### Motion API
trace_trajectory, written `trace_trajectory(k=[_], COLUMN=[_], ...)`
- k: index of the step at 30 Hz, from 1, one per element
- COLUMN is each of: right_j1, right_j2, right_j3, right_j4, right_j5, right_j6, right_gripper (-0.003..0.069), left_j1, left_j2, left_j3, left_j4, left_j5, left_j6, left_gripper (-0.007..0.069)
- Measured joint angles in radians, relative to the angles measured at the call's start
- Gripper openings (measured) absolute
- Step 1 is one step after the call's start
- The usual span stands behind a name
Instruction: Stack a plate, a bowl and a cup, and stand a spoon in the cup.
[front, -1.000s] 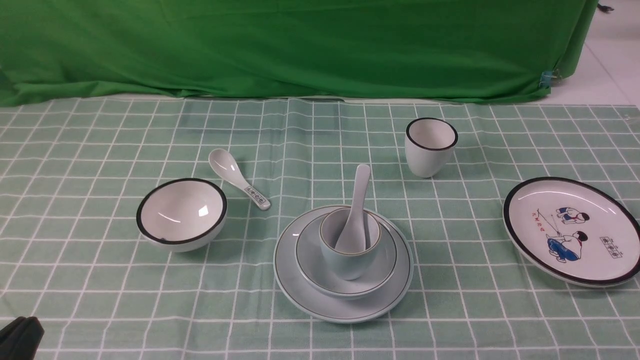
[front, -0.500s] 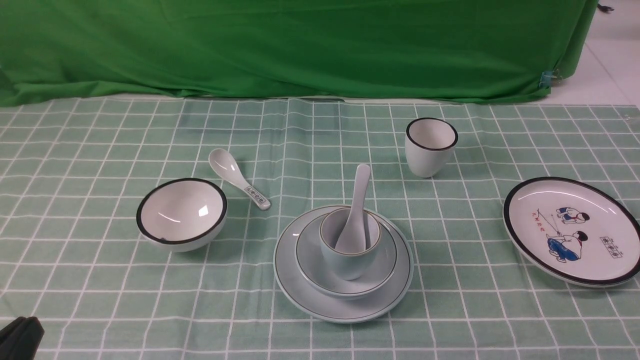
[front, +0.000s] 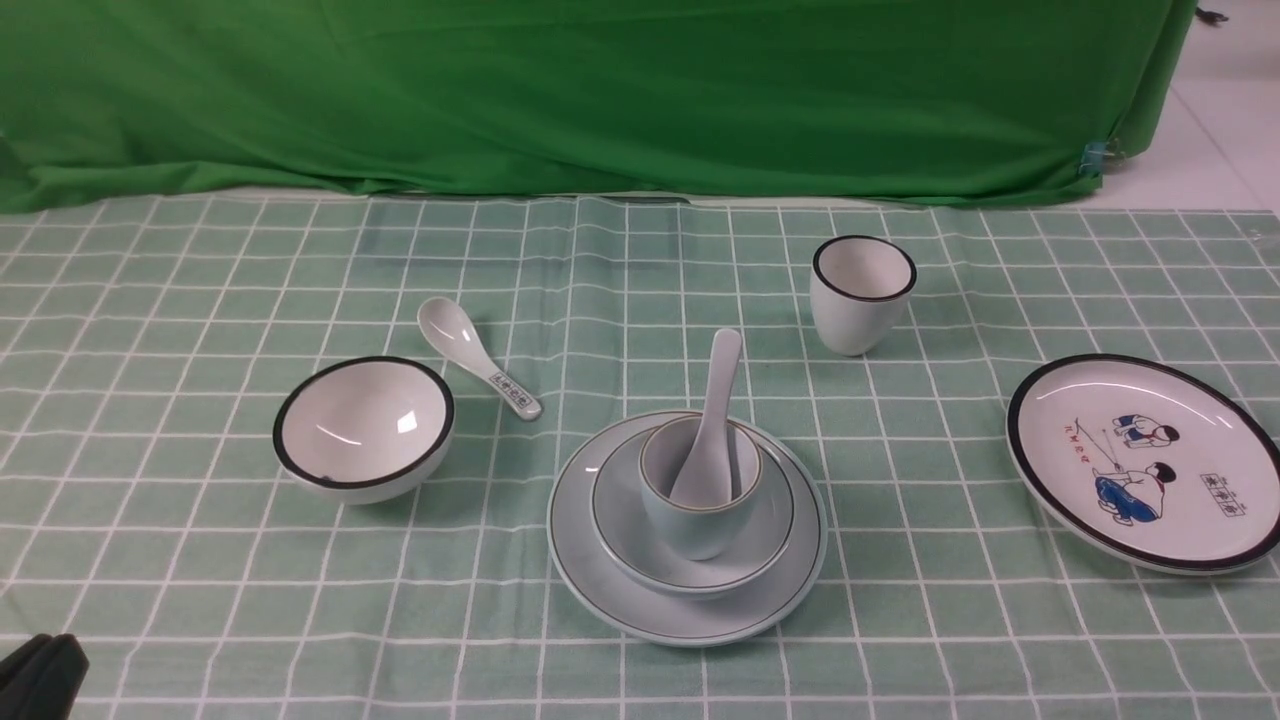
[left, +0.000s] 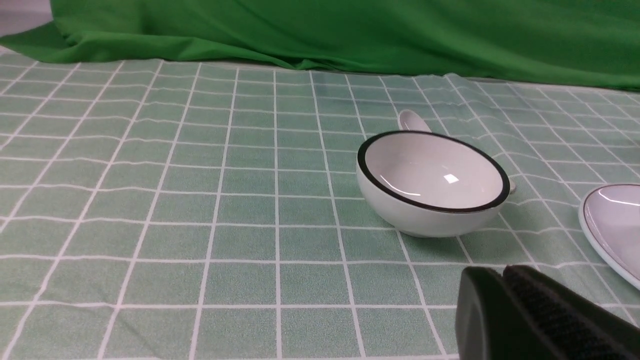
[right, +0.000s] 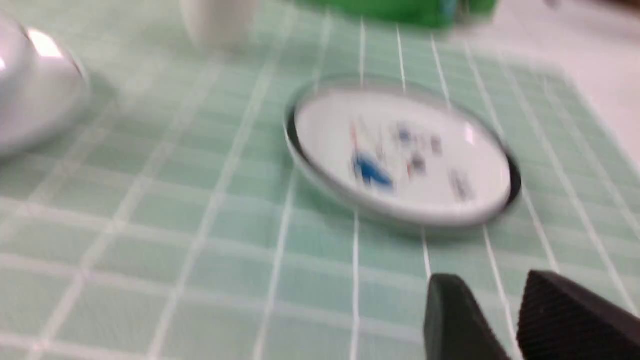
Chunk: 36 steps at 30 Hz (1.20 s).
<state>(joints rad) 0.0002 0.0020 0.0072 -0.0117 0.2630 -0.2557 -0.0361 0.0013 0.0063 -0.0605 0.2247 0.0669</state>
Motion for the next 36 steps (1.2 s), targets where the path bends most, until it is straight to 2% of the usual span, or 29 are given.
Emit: trace_trajectory(k=[36], right_j1=[-0.006], right_j2=[0.0], right_j3=[0.0], right_j4=[0.005], right_j5=[-0.001], right_j6=[0.03], right_gripper=[0.0242], left_j1=[0.0], left_j2=[0.0], left_j3=[0.0], left_j4=[0.0], left_j5=[0.0], left_j6=[0.0], left_gripper=[0.0017])
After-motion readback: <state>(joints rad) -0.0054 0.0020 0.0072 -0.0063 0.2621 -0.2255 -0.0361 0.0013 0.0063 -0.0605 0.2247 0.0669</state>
